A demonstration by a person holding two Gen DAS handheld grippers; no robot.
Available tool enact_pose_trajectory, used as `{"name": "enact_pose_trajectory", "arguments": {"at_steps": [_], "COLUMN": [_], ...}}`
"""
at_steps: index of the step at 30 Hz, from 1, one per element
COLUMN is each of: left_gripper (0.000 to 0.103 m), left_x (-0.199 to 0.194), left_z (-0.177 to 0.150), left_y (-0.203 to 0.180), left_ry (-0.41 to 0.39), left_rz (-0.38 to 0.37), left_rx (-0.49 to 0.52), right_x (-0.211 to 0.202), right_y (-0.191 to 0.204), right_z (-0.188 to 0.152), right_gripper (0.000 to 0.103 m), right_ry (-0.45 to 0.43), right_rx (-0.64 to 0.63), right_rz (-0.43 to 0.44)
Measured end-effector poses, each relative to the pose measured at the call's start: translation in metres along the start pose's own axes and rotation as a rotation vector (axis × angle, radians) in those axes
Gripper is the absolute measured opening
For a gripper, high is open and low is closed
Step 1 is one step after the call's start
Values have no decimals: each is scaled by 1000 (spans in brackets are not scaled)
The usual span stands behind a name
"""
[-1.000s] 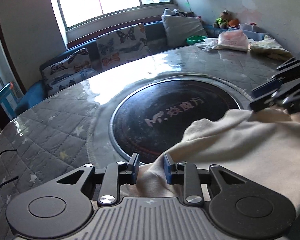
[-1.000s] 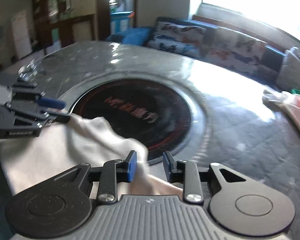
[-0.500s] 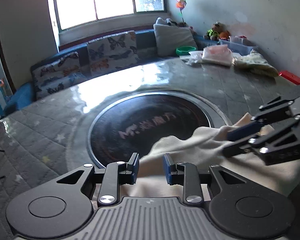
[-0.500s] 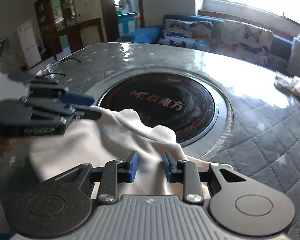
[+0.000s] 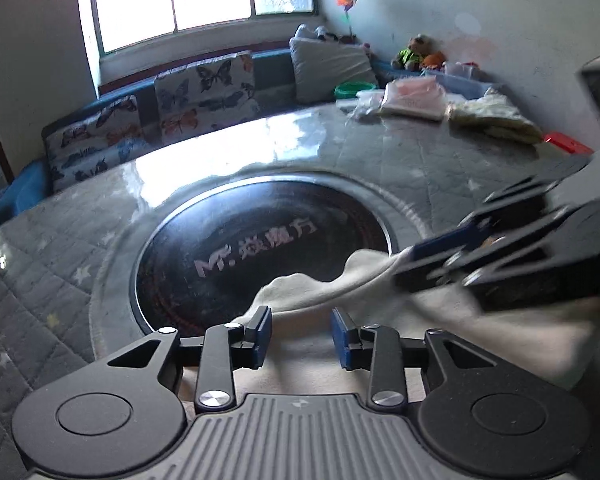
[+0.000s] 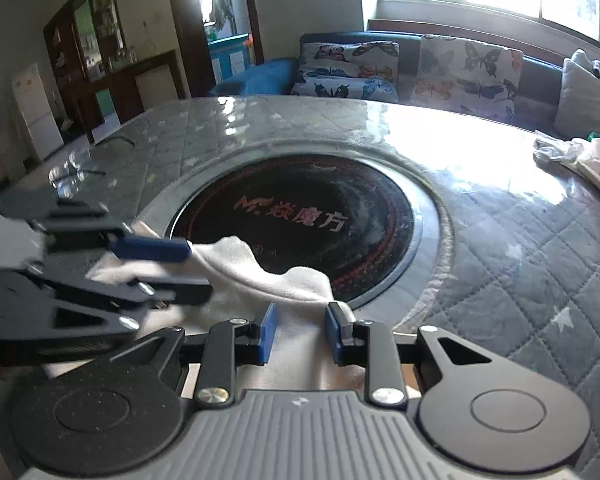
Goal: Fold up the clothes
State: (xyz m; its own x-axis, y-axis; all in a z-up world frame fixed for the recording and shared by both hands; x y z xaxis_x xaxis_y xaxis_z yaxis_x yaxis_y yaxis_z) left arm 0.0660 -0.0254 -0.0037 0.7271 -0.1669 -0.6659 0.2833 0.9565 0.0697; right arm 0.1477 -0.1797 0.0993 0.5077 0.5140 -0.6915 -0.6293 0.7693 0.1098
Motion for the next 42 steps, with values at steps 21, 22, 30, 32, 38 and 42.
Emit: {"name": "enact_pose_trajectory", "arguments": {"at_steps": [21,22,30,32,38,42], "left_gripper": [53,54,59,59,65,66], "left_x": [6,6,7,8,8,8], "left_z": [-4,-4,-5,-5,-4,-4], "left_y": [6,6,7,6,8,8], "left_ry": [-1,-2,-4,-4,-2,-4], "left_rz": [34,36,44,46,56,58], "left_rx": [-20,-19,-23,-24,-31,-34], "right_x": [-57,-58,-66,-65,-61,-56], "right_y": [-37,-35,-37,-41,-46,-47], "right_z": [-45,-43,-43,-45,-46,-47], "right_gripper": [4,4,7,9,15,15], "right_ry": [23,16,8,-3,-30,-20], "right_rx": [94,82,91,135,210,230], "right_rz": [-29,-35,-45,-26,25,21]}}
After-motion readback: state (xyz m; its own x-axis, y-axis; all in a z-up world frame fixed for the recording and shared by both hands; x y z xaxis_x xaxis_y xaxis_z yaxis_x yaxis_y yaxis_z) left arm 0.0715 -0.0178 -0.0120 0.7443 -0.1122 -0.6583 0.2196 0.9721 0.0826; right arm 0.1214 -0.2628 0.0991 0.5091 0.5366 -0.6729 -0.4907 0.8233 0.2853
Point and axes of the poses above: each gripper's, at about its wrist camera, not at the fingertips, and x roughly the way its jaws point, y to its left, z to its top, the point moved 2 cm from there along x, roughly the way its jaws point, and after that the axes turned 1 degree about -x, right-handed, at the moved point
